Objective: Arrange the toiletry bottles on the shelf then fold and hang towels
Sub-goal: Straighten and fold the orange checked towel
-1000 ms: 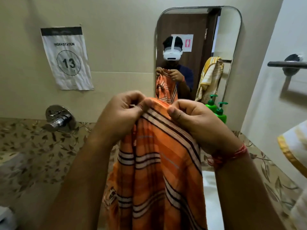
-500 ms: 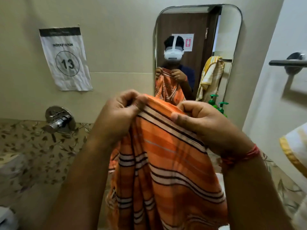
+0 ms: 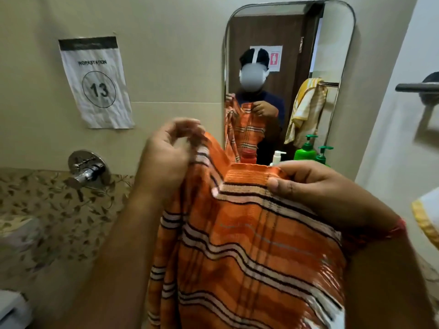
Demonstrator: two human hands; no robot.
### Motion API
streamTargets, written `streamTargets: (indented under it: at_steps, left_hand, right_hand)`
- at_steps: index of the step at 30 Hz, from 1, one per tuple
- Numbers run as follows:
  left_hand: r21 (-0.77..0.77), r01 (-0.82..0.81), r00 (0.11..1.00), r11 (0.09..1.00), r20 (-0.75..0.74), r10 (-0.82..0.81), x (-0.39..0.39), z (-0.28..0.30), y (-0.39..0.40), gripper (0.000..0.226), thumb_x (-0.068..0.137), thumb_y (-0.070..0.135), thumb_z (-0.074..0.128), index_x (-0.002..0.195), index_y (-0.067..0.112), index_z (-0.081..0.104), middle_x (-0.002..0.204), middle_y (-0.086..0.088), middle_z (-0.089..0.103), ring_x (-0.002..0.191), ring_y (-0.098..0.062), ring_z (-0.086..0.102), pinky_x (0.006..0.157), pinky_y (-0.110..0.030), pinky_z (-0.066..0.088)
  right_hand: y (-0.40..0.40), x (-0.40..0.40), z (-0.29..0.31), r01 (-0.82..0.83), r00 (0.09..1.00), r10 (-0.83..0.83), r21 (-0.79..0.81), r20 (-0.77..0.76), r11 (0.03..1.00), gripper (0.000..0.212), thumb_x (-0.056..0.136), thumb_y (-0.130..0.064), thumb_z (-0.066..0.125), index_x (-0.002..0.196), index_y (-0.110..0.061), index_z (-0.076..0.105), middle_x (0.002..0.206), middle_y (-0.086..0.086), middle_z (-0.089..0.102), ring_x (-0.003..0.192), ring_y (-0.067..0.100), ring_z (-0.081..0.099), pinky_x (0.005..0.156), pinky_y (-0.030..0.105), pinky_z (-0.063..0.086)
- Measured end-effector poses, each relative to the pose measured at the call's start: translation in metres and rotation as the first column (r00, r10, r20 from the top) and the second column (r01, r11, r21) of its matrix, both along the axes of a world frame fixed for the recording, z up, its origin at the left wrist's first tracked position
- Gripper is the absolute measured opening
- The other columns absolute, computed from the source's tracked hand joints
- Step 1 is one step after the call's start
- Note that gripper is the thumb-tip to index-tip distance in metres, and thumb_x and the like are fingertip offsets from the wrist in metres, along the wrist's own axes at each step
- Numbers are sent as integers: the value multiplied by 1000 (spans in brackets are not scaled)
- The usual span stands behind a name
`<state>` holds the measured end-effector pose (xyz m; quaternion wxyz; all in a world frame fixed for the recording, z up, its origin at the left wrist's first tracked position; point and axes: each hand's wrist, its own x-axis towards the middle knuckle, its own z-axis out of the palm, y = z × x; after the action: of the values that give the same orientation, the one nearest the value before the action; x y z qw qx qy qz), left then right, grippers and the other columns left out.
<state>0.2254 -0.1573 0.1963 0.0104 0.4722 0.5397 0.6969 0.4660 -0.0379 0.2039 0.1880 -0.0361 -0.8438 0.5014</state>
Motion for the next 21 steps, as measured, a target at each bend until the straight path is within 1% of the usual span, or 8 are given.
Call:
streamTargets:
  at_steps: [3,5,6,9,12,16,18,21]
  left_hand:
    - [-297,334,898,895,-188,-397,25,-4,5,54,85,59,67,135,42,56,134,13,64,120,-9,63,95,-34,54]
    - [-465,411,815,784,-199,-545,32,-5,4,46,92,46,65,135,30,59,127,6,69,117,-14,66,94,-39,57]
    - [-491,400,814,774,-198,-547,33,-4,4,35,94,41,65,125,24,66,115,2,73,107,-14,70,88,-37,59]
    - [-372,337,888,865,-181,-423,32,-2,1,22,93,39,63,91,19,72,80,2,72,74,-11,70,64,-26,56]
    - [-281,362,911,889,-96,-401,27,-1,1,28,88,46,64,89,21,74,81,2,74,74,-13,71,64,-26,56]
    - [-244,470,861,848,-81,-501,26,-2,6,7,83,31,74,89,28,76,81,5,74,74,-9,70,66,-22,54]
    - [-227,494,851,839,-70,-520,26,-2,8,13,79,33,76,92,28,77,83,4,75,76,-10,71,67,-21,56]
    - [-174,509,859,843,40,-511,30,-4,10,37,80,60,71,93,26,73,81,7,71,72,-6,67,64,-21,54]
  right_hand:
    - [-6,-18,4,45,996,-41,59,-74,997,38,94,-35,59,106,0,66,103,26,67,99,44,66,89,62,54]
    - [-7,-26,7,95,988,-81,104,-132,990,35,94,-36,59,102,-3,68,96,21,68,93,34,69,84,57,57]
    - [-5,-28,7,121,981,-102,110,-165,987,33,93,-37,61,98,-5,69,93,18,69,89,30,70,79,54,58]
    - [4,-25,5,115,962,-128,-68,-242,991,20,89,-33,65,97,-14,69,91,12,71,82,28,68,69,40,59]
    - [8,-15,0,-102,959,20,-276,-283,956,26,95,-21,59,120,-13,62,105,19,68,87,34,67,71,39,60]
    - [4,-11,-2,-405,888,321,-229,-329,885,40,97,-1,43,137,-2,50,122,21,65,107,38,67,81,43,59]
    - [5,-13,-1,-332,912,296,-91,-283,939,39,97,5,45,135,2,49,124,22,65,112,37,67,85,39,59]
    - [5,-19,6,46,948,24,212,-319,976,17,93,-17,64,107,-9,69,93,9,74,83,18,73,69,24,57]
